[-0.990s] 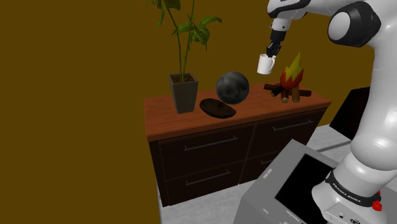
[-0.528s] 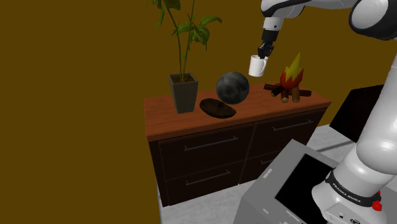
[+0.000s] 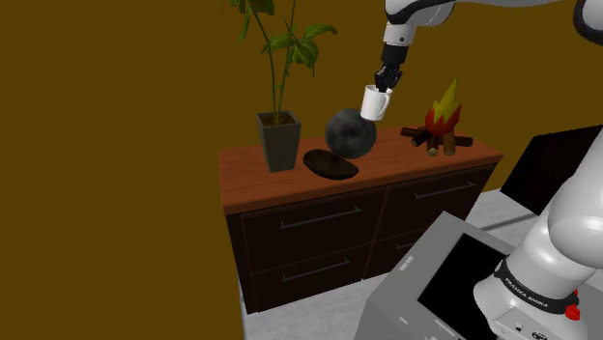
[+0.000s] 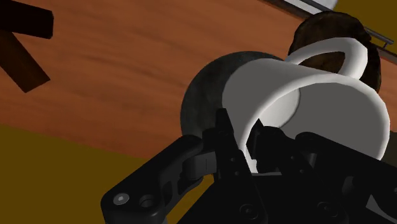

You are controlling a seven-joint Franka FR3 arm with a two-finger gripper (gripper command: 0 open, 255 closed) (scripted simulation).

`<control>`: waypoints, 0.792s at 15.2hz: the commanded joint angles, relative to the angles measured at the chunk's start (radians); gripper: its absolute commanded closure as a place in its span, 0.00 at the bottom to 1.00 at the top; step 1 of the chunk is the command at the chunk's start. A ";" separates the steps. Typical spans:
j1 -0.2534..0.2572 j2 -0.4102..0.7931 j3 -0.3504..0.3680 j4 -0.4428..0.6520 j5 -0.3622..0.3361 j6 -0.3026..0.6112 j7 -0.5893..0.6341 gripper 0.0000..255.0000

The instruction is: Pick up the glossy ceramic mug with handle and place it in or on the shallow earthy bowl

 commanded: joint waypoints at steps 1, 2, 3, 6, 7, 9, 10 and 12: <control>0.029 -0.025 0.024 -0.026 -0.010 -0.002 0.054 1.00; 0.042 -0.036 0.035 -0.037 -0.013 0.000 0.079 1.00; 0.054 -0.046 0.047 -0.047 -0.016 0.002 0.103 1.00; 0.091 -0.069 0.082 -0.070 -0.023 0.006 0.177 1.00; 0.103 -0.075 0.094 -0.075 -0.024 0.007 0.201 1.00; 0.126 -0.084 0.118 -0.082 -0.026 0.008 0.249 1.00; 0.138 -0.086 0.130 -0.083 -0.027 0.008 0.273 1.00; 0.166 -0.089 0.161 -0.082 -0.028 0.008 0.332 1.00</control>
